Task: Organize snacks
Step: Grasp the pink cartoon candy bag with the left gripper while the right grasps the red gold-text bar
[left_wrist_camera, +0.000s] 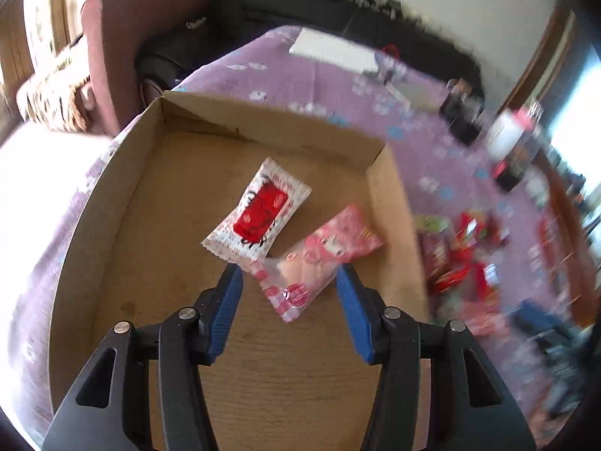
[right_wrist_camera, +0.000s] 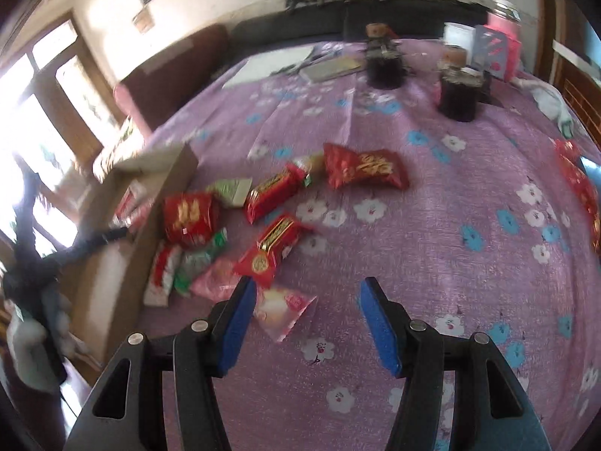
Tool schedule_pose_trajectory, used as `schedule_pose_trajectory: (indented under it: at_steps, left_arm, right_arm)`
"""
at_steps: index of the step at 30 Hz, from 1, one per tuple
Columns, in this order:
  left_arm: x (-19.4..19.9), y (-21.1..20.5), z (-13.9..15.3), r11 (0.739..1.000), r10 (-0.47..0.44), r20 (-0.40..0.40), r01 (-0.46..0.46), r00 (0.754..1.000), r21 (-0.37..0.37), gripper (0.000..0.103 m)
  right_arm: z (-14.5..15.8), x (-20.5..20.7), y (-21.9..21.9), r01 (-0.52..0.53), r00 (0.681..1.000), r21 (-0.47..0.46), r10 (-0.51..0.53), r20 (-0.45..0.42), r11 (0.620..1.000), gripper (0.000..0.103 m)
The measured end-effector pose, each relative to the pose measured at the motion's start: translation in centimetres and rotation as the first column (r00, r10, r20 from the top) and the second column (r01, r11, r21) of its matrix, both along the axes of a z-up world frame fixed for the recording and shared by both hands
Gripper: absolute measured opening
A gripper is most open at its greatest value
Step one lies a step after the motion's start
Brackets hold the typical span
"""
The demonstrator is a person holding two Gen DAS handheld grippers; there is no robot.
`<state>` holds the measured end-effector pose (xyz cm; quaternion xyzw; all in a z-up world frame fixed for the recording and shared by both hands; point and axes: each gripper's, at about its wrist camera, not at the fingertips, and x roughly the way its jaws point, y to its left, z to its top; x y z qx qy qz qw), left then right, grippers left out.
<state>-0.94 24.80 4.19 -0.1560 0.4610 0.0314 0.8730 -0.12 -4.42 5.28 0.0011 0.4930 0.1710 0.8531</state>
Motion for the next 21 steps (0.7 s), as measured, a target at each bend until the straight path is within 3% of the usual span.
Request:
schedule_pose_trajectory:
  at_steps: [4,8,10,11,16,19,21]
  left_arm:
    - [-1.4,-0.4,2.3,1.0,0.002,0.047,-0.001,0.999,-0.021,0.051]
    - [-2.2,-2.9,4.2,0.997,-0.073,0.083,0.076,0.994,-0.032,0.051]
    - [-2.2,-4.4,4.6,0.991,-0.13,0.087,0.133,0.988,-0.029,0.051]
    - [-2.3,-5.5,4.8,0.984,-0.172,0.087,0.175,0.981,-0.021,0.051]
    - [-1.9,-11.2,4.6,0.935,-0.35,0.076,0.342,0.934,0.096,0.051]
    - [-1.2,-15.4,3.5,0.873,-0.462,0.035,0.448,0.886,0.193,0.051]
    - [-0.2,-17.2,2.4,0.866,-0.456,-0.023,0.45,0.89,0.217,0.051]
  right_arm:
    - [-1.3,2.4,1.1,0.089,0.996,0.026,-0.088,-0.024,0.996,0.059]
    - [-2.2,4.7,1.8,0.145,0.988,0.075,-0.14,-0.071,0.987,0.057]
    - [-2.3,4.8,2.4,0.136,0.989,0.016,-0.135,-0.063,0.991,0.041]
    - [-2.2,4.6,2.4,0.134,0.99,-0.021,-0.135,-0.051,0.991,0.026]
    - [-2.0,2.6,-1.4,0.165,0.984,-0.102,-0.17,-0.051,0.981,0.024]
    - [-1.9,1.0,-5.1,0.192,0.978,-0.082,-0.198,-0.068,0.978,0.024]
    - [-1.8,0.1,-7.2,0.211,0.973,-0.069,-0.216,-0.075,0.975,0.024]
